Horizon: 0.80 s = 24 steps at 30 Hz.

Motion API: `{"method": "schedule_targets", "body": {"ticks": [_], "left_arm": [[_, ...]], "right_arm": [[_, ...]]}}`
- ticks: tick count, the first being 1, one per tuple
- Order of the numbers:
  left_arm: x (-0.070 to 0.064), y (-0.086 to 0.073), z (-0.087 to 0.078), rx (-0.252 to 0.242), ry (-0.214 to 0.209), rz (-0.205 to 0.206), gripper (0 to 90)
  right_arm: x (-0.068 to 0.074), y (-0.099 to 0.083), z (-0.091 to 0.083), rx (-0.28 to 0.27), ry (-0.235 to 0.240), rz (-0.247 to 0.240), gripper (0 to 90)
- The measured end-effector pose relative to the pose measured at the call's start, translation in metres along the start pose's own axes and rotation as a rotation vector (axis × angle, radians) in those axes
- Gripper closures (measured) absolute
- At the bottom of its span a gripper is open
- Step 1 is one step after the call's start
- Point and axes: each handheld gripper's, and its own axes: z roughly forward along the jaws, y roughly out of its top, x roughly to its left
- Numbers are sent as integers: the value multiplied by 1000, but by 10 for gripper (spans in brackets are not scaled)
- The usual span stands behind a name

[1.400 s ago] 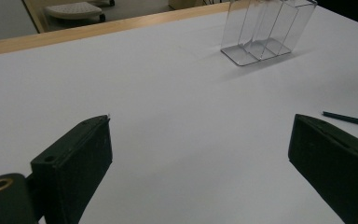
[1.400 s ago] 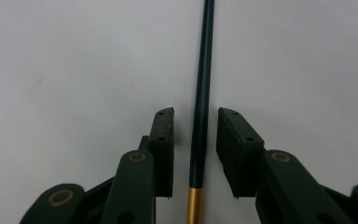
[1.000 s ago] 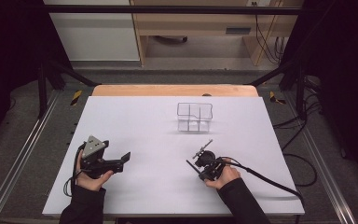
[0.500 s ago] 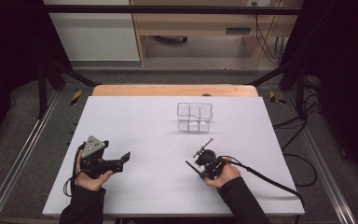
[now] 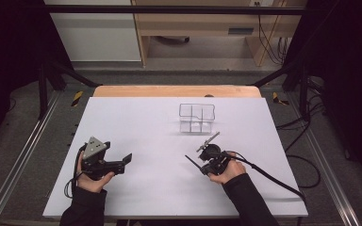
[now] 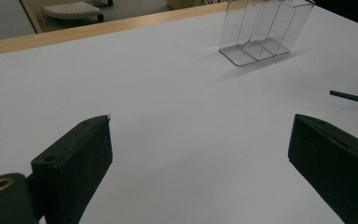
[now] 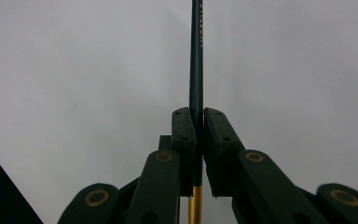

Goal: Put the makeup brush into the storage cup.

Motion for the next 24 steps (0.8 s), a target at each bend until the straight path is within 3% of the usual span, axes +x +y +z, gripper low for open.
{"method": "schedule_targets", "body": {"ticks": [15,24], "left_arm": [[-10,1,4,13,-14,40,53],[-18,2,7,24,-32,77,53]], "right_arm": [[-1,19,-24,-56,0,-45,833],[3,28,-35,-73,24,-74,834]]}}
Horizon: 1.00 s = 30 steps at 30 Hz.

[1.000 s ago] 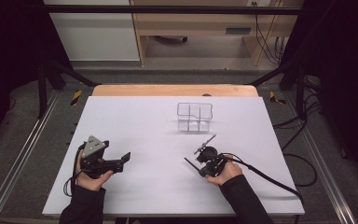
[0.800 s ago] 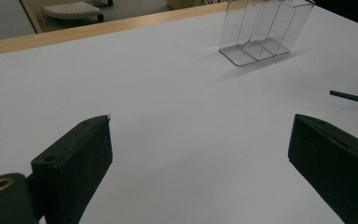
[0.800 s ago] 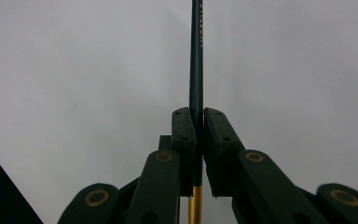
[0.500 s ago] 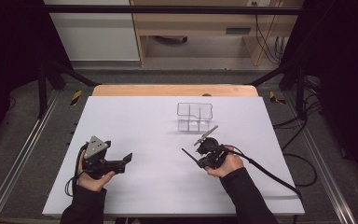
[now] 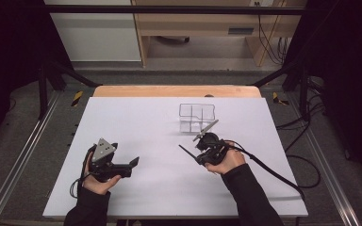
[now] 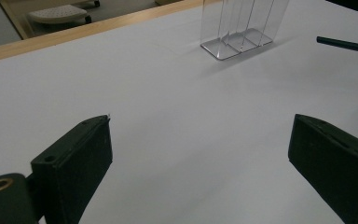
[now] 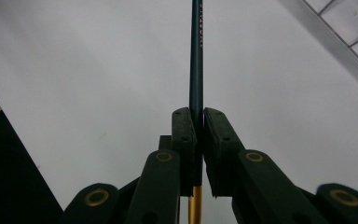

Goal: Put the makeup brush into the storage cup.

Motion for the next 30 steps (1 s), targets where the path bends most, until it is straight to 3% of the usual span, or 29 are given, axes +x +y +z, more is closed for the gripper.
{"method": "schedule_targets", "body": {"ticks": [19,30], "left_arm": [[-16,4,4,13,-39,71,53],[-24,13,4,12,-80,164,53]], "right_arm": [[3,10,-6,-38,76,-49,834],[5,15,-5,-40,103,-67,834]]}}
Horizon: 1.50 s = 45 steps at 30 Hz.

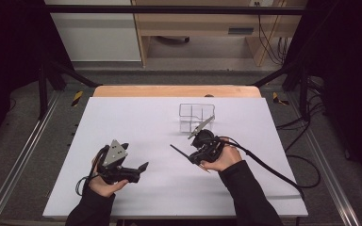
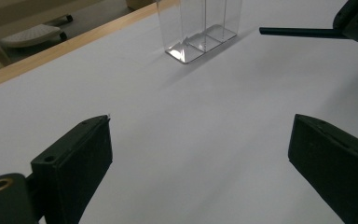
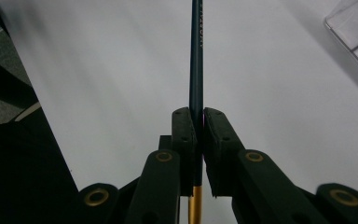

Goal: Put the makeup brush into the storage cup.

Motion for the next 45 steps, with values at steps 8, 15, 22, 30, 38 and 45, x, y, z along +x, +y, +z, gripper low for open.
{"method": "schedule_targets", "body": {"ticks": [8,15,22,30,38,45], "left_arm": [[-6,10,-3,1,-15,93,53],[-15,21,-5,19,3,196,53],[-21,29,-5,49,13,300,63],[-37,36,4,105,47,438,62],[-47,40,10,108,56,493,63],[-50,41,12,116,58,526,62]], "right_arm": [[2,2,-5,13,17,-17,834],[4,6,-10,13,22,-33,834],[6,10,-11,9,30,-41,834],[6,13,-11,23,36,-48,834],[7,14,-11,27,44,-47,834],[8,14,-7,37,58,-49,834]]}}
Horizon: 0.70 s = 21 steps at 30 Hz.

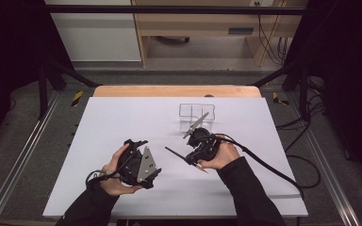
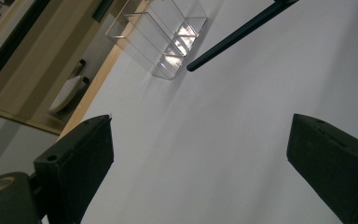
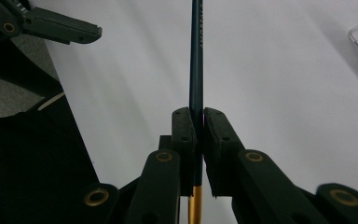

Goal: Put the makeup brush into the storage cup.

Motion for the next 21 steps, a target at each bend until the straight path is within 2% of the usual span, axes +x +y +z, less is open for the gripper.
{"method": "schedule_targets", "body": {"ticks": [7,11,14,21], "left_arm": [[-3,2,0,-18,3,43,63],[-5,4,1,-11,29,78,64],[-7,5,3,-14,16,89,66],[-12,7,5,-14,20,132,76]], "right_arm": [[3,3,4,16,18,-11,834],[4,7,5,21,22,-17,834],[5,8,8,22,28,-19,834],[8,11,15,40,44,-31,834]]}}
